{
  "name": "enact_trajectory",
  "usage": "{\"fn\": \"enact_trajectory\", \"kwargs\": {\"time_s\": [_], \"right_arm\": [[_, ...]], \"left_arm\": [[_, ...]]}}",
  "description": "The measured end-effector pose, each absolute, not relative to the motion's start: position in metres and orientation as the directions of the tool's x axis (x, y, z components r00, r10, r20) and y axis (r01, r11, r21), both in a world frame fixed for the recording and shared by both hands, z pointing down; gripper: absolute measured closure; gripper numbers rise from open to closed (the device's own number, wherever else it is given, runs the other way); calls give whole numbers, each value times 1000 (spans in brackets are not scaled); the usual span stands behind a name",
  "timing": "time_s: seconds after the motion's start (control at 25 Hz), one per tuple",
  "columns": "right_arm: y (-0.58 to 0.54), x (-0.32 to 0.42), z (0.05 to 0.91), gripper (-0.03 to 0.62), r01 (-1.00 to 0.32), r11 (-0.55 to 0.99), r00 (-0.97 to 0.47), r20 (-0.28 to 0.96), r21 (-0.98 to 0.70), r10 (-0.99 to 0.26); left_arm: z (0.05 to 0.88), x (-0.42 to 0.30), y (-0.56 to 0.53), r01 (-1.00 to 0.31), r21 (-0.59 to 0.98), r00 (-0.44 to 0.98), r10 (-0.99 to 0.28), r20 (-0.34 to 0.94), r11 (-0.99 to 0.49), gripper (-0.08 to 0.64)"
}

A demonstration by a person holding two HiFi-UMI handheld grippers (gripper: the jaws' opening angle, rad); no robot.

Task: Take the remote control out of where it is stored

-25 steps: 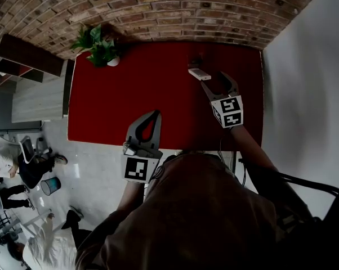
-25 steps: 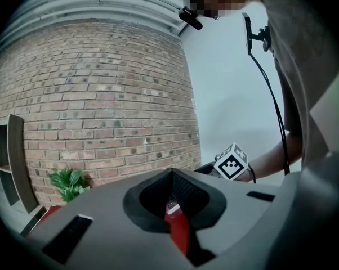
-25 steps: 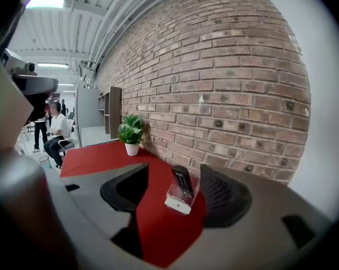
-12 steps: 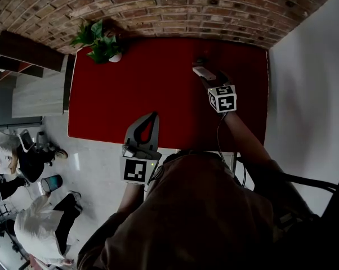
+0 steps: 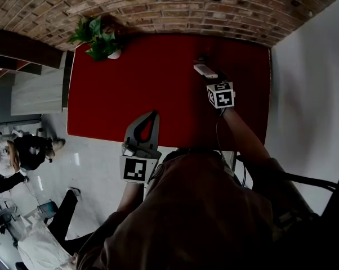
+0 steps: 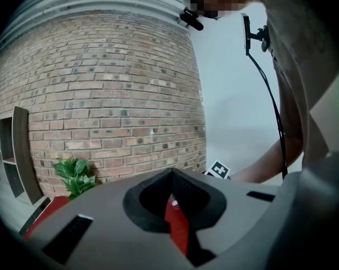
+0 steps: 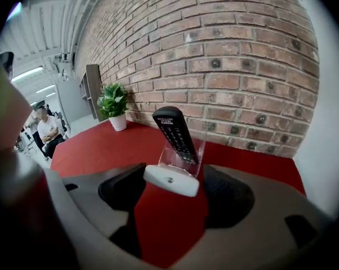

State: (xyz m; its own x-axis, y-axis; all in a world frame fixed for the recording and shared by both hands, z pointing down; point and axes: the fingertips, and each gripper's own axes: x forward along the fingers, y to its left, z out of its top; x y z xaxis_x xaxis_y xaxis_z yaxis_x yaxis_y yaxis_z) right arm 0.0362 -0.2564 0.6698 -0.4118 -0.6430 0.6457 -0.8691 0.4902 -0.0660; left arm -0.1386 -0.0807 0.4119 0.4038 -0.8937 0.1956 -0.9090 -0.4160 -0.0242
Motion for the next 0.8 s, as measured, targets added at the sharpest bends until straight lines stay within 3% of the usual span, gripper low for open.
{"fn": "enact_trajectory", "kwargs": {"time_s": [0.24, 0.8], "right_arm": [[-266, 32, 678, 293, -881, 442, -436, 650, -168, -622], [-272, 30, 701, 293, -906, 374, -399, 691, -197, -603]], "left_arm": [[417, -139, -84, -913, -25, 394, -897, 202, -407, 549], [420, -147, -81, -923, -27, 368, -903, 223, -383, 549]]}}
